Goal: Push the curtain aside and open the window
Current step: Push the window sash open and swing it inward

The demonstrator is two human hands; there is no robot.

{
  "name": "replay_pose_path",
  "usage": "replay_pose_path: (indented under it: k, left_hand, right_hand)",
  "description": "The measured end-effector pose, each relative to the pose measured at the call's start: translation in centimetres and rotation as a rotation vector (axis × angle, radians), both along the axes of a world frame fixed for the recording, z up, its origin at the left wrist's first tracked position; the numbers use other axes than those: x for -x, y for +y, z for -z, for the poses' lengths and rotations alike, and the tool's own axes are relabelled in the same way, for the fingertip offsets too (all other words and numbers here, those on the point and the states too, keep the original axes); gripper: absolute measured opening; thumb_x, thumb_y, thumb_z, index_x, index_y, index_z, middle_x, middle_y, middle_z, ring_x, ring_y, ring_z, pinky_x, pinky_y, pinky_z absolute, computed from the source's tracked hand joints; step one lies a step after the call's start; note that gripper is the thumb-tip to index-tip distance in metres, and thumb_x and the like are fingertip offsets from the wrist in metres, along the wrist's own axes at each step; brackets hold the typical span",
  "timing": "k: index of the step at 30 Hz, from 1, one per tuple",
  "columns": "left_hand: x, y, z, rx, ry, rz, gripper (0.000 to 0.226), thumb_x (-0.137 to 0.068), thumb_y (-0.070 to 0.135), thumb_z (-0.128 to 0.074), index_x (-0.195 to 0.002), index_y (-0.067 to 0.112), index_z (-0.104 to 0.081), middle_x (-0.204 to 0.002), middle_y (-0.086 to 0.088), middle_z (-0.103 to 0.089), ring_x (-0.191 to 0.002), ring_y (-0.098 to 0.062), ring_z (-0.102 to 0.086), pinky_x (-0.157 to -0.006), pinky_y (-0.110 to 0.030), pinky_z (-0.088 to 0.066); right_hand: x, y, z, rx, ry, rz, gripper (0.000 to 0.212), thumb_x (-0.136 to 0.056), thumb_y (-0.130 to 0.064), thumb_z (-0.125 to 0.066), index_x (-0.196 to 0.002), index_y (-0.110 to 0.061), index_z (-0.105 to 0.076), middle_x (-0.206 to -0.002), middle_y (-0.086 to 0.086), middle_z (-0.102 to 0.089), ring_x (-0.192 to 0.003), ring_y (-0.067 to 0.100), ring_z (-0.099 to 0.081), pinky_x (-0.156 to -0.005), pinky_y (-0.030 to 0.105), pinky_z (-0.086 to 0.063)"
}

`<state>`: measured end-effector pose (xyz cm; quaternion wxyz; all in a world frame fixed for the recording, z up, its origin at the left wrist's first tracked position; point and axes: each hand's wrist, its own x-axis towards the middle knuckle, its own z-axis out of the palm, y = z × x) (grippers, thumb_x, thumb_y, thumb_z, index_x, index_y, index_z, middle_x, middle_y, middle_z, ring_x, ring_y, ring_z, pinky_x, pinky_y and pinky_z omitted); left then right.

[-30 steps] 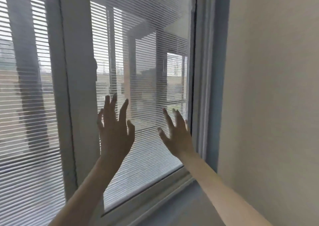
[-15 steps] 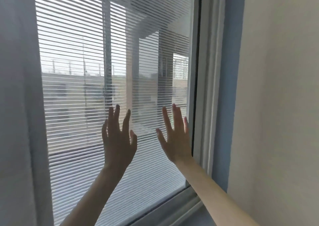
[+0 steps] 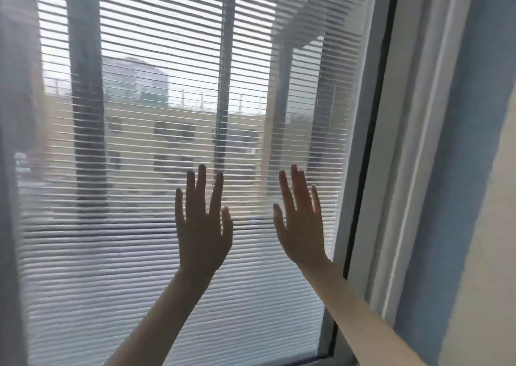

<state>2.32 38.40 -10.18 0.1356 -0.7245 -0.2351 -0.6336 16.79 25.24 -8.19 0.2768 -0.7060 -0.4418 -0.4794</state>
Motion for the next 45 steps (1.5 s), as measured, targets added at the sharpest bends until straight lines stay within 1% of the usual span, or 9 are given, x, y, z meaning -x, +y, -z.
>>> replay_pose_path:
  k: [3,10,14,19,29,32,35,39,45]
  left_hand:
    - [-1.1,0.6,0.4,-0.027,-0.032,-0.109,0.060,-0.100,0.026,-0.040,-0.158,0.017,-0.029,-0.168,-0.014,-0.022,-0.157,-0.028,-0.016,-0.128,-0.049,-0.008]
    - [-1.8,1.6,0.4,-0.077,-0.057,-0.185,0.063,-0.098,0.028,-0.041,-0.159,0.023,-0.024,-0.169,-0.008,-0.017,-0.158,-0.024,-0.014,-0.128,-0.046,-0.005]
    - [-1.8,1.8,0.3,-0.074,-0.045,-0.195,0.061,-0.100,0.030,-0.034,-0.160,0.025,-0.021,-0.170,-0.005,-0.011,-0.158,-0.022,-0.012,-0.128,-0.045,-0.004]
    - [-1.6,2.1,0.2,-0.084,-0.024,-0.198,0.058,-0.102,0.032,-0.028,-0.159,0.025,-0.023,-0.169,-0.006,-0.013,-0.158,-0.022,-0.011,-0.128,-0.046,-0.005]
    - [0.4,3.4,0.0,-0.139,0.058,-0.184,0.058,-0.102,0.032,-0.030,-0.159,0.029,-0.019,-0.169,-0.003,-0.011,-0.158,-0.020,-0.011,-0.129,-0.043,-0.007]
    - [1.2,3.7,-0.2,-0.134,0.074,-0.192,0.059,-0.101,0.031,-0.033,-0.159,0.026,-0.022,-0.168,-0.007,-0.016,-0.158,-0.018,-0.008,-0.128,-0.043,-0.009]
    - [1.9,4.0,-0.3,-0.123,0.069,-0.187,0.057,-0.102,0.032,-0.032,-0.157,0.022,-0.028,-0.167,-0.011,-0.022,-0.158,-0.019,-0.010,-0.128,-0.045,-0.011]
    - [3.0,4.4,-0.4,-0.123,0.053,-0.201,0.056,-0.100,0.029,-0.033,-0.156,0.019,-0.033,-0.166,-0.014,-0.026,-0.157,-0.023,-0.016,-0.126,-0.050,-0.020]
    - [4.3,3.1,-0.9,-0.036,-0.077,-0.199,0.055,-0.097,0.016,-0.034,-0.152,0.013,-0.041,-0.163,-0.014,-0.033,-0.153,-0.026,-0.028,-0.125,-0.050,-0.025]
  right_hand:
    - [-3.1,0.6,0.3,0.004,-0.104,-0.062,0.056,-0.105,-0.039,-0.030,-0.158,-0.023,-0.023,-0.168,0.004,-0.015,-0.156,0.020,-0.012,-0.127,0.050,-0.007]
    - [-4.4,2.9,1.1,-0.123,-0.161,-0.031,0.060,-0.103,-0.039,-0.027,-0.160,-0.025,-0.011,-0.169,0.003,-0.009,-0.156,0.023,-0.012,-0.126,0.051,-0.002]
    - [-4.3,3.1,1.0,-0.131,-0.168,-0.038,0.060,-0.104,-0.040,-0.023,-0.160,-0.024,-0.009,-0.169,0.002,-0.004,-0.156,0.022,-0.010,-0.126,0.050,-0.002]
    - [-4.3,3.2,1.0,-0.151,-0.180,-0.037,0.059,-0.104,-0.040,-0.023,-0.160,-0.023,-0.011,-0.169,0.003,-0.005,-0.157,0.022,-0.009,-0.126,0.050,-0.001]
    - [-3.4,4.0,0.7,-0.193,-0.156,-0.052,0.059,-0.104,-0.040,-0.022,-0.160,-0.024,-0.014,-0.169,0.003,-0.008,-0.156,0.022,-0.010,-0.126,0.049,0.002]
    - [-2.9,4.3,0.6,-0.200,-0.149,-0.092,0.058,-0.104,-0.040,-0.022,-0.160,-0.024,-0.015,-0.169,0.003,-0.010,-0.156,0.022,-0.011,-0.126,0.052,-0.004]
    - [-2.4,4.9,0.7,-0.196,-0.162,-0.115,0.059,-0.105,-0.040,-0.021,-0.160,-0.024,-0.010,-0.169,0.002,-0.006,-0.156,0.021,-0.009,-0.126,0.052,-0.004]
    - [-1.3,6.0,0.7,-0.197,-0.169,-0.117,0.059,-0.105,-0.040,-0.024,-0.160,-0.024,-0.010,-0.169,0.005,-0.012,-0.157,0.022,-0.008,-0.126,0.053,-0.005]
    - [1.1,7.5,1.0,-0.189,-0.178,-0.090,0.061,-0.105,-0.042,-0.029,-0.160,-0.023,-0.012,-0.169,0.006,-0.013,-0.157,0.021,-0.002,-0.125,0.051,0.003]
